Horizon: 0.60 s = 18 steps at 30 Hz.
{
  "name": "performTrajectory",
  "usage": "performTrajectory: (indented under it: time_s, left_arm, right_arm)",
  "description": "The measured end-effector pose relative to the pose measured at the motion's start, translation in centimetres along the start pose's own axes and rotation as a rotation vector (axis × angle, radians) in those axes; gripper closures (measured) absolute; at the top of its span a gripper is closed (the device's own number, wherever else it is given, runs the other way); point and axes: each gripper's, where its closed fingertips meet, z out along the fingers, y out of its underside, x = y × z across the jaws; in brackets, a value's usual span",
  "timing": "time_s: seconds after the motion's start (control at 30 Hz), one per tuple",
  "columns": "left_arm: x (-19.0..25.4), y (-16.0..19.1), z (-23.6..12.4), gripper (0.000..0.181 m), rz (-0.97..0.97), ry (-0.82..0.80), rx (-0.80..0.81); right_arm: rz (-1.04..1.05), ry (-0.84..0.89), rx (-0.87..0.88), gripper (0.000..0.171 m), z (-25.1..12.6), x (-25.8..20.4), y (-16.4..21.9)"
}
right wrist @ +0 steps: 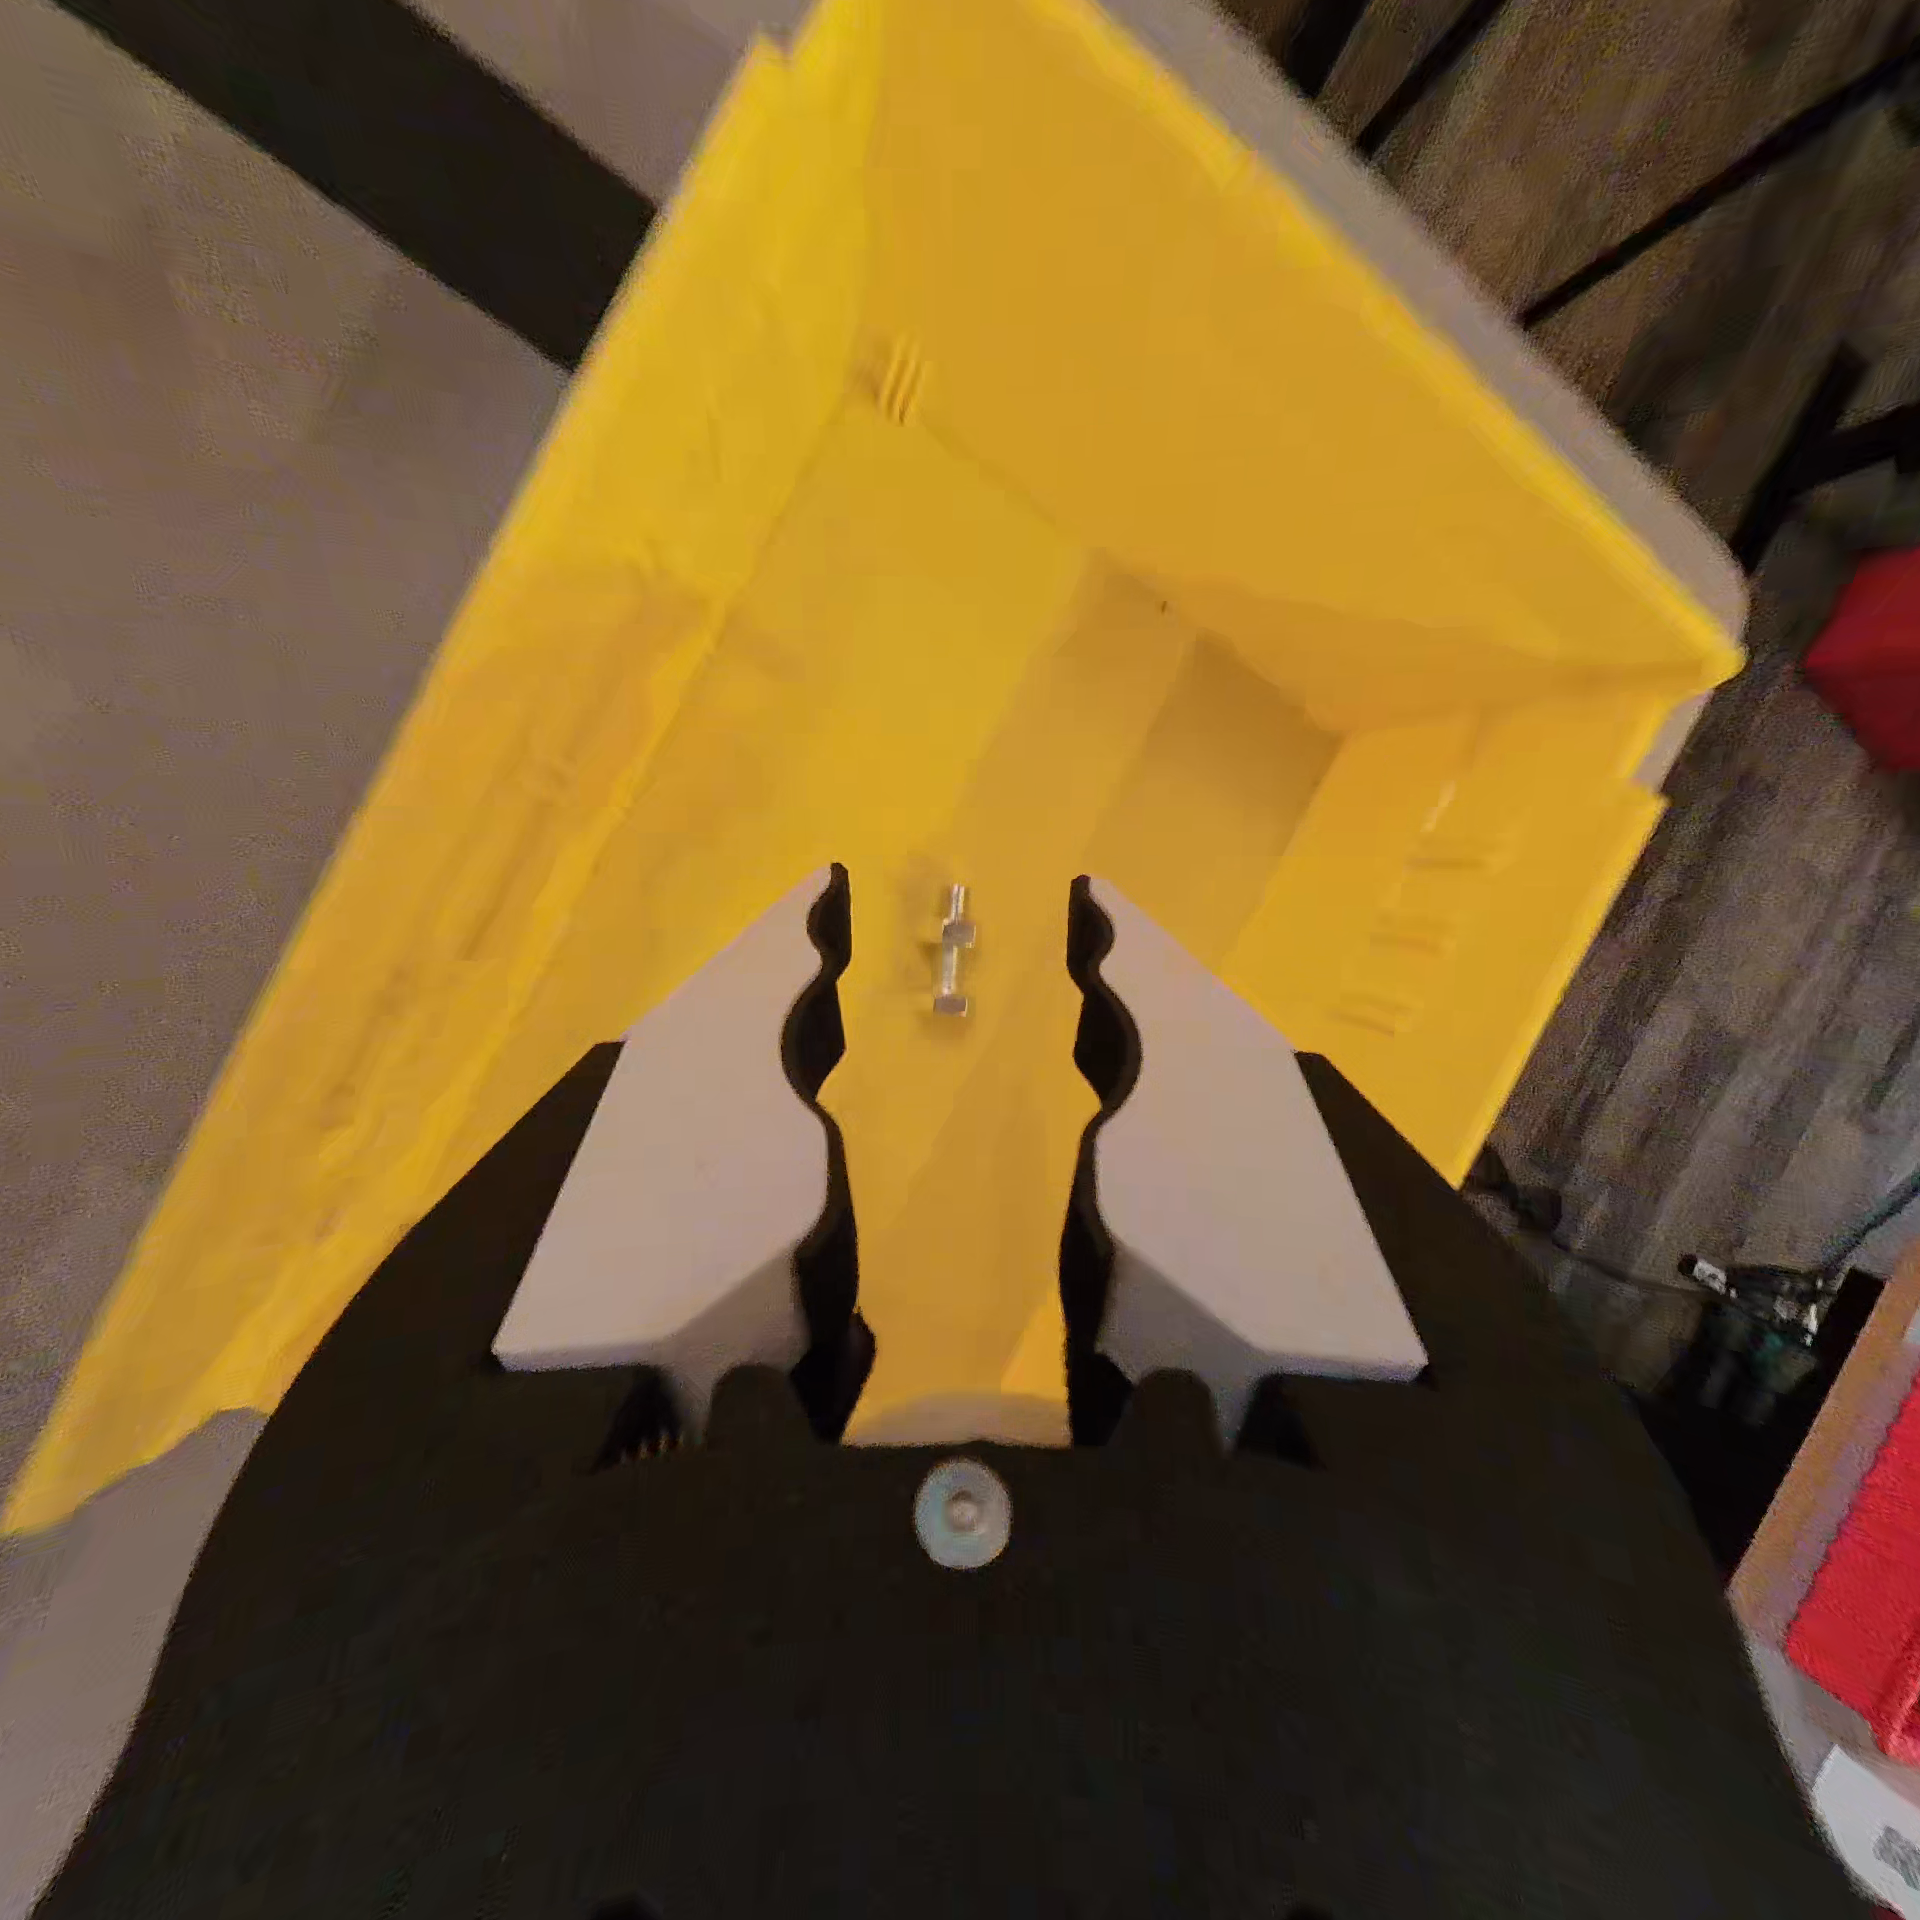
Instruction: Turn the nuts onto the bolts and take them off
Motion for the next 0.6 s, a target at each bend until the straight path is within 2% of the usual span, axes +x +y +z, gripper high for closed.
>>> performTrajectory:
  time_s: [0.03,0.2,0.27,0.4,0.6]
  left_arm:
    - [0.0,0.0,0.0,0.180,-0.001,0.000,0.000]
    - [0.1,0.1,0.1,0.179,0.000,-0.006,-0.002]
    - [-0.1,0.0,0.0,0.179,0.002,-0.013,0.001]
    - [-0.5,-0.1,-0.3,0.179,-0.002,-0.026,0.006]
    - [-0.3,-0.2,-0.2,0.179,0.000,-0.022,0.010]
  right_arm:
    - [0.003,0.017,0.089,0.131,-1.9,-0.4,-2.0]
    - [0.016,0.029,0.655,0.138,-14.0,-6.4,-12.3]
    - [0.032,-0.008,0.820,0.140,-17.3,-9.5,-14.3]
    - [0.064,-0.110,1.063,0.144,-20.6,-14.0,-15.7]
    - [0.013,-0.068,1.114,0.142,-21.5,-14.3,-15.9]
